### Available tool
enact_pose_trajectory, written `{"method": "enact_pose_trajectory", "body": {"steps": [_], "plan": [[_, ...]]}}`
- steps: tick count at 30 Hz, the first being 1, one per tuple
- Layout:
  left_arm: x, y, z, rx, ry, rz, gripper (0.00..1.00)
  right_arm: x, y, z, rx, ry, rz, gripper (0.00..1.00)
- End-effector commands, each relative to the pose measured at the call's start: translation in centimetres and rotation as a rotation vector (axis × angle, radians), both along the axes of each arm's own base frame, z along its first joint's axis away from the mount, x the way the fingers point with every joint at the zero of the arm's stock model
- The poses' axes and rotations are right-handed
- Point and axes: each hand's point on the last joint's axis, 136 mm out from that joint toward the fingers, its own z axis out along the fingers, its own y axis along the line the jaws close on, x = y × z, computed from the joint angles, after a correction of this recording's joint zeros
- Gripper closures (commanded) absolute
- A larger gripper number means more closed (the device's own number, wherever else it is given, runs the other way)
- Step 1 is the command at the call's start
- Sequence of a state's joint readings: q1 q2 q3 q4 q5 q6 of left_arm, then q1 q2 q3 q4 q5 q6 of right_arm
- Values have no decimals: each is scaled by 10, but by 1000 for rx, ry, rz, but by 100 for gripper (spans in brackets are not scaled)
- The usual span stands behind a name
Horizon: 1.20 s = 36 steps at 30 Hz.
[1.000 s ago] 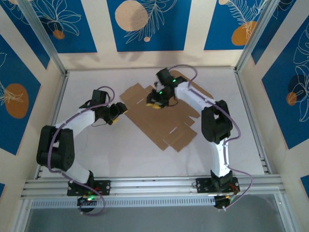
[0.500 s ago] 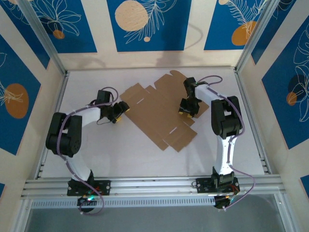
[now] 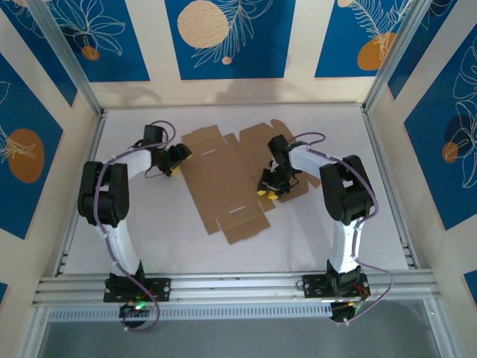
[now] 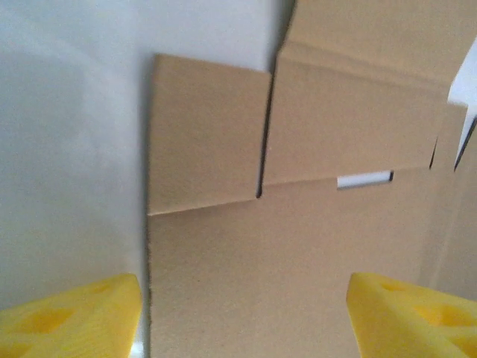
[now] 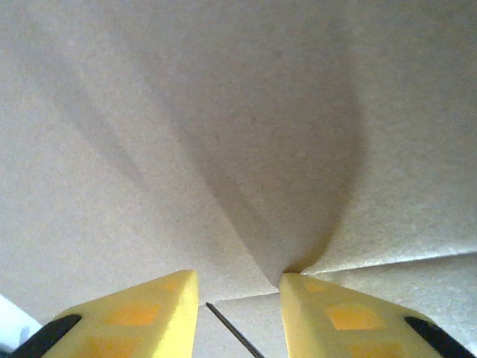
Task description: Fold the paper box
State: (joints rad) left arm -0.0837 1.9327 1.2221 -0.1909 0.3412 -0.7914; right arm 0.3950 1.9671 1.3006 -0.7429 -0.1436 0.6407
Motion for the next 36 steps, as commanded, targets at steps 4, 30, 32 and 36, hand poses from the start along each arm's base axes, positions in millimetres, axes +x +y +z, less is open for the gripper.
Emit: {"method": "enact_pose_trajectory", "body": {"steps": [4,30,32,36], "plan": [[34,36,28,31,-136,-46,28,-21,10,-2,70,77,13,64],[58,-6,-21,-37,-46,-282,30,-22,29,4,144,83,53,63],[58,-11,-22,-10,-34,-298,30,-22,30,5,148,82,55,63],[60,-24,-19,18,-35,-323,30,-23,34,6,161,86,62,63]]}}
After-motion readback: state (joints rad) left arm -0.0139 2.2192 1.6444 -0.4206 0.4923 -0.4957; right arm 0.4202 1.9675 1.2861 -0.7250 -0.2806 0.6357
